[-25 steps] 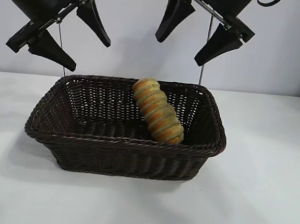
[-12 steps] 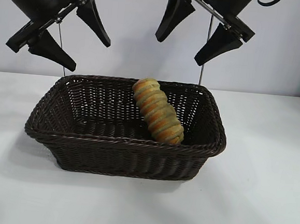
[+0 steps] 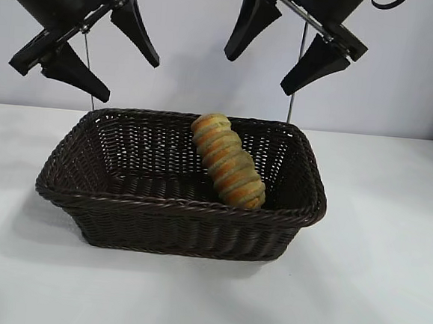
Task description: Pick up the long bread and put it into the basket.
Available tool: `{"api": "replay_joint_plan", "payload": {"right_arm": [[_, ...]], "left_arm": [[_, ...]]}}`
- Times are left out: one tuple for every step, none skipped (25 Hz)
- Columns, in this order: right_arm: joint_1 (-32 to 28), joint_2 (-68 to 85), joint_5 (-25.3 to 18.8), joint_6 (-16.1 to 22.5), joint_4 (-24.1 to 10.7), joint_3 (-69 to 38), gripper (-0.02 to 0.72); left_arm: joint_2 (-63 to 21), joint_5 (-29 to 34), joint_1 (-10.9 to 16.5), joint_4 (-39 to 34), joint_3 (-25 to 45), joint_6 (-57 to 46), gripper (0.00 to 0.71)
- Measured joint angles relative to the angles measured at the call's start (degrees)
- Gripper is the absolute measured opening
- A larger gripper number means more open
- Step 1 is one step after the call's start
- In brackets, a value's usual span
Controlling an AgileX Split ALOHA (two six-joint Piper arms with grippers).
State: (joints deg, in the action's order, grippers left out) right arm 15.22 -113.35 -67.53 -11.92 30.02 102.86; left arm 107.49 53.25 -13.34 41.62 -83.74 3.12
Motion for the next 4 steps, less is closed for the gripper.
{"api": "replay_joint_plan", "payload": {"right_arm": [[0.00,0.00,0.00,0.00,0.00,0.00,0.643],[0.00,0.00,0.00,0.00,0.00,0.00,0.643],[0.00,0.00,0.00,0.00,0.00,0.00,0.643],[0.00,0.00,0.00,0.00,0.00,0.00,0.643]], "left_arm": [[0.00,0.00,0.00,0.00,0.00,0.00,0.523],[0.00,0.00,0.00,0.00,0.00,0.00,0.523],[0.00,0.00,0.00,0.00,0.00,0.00,0.523],[0.00,-0.04,0.00,0.00,0.00,0.00,0.523]]}}
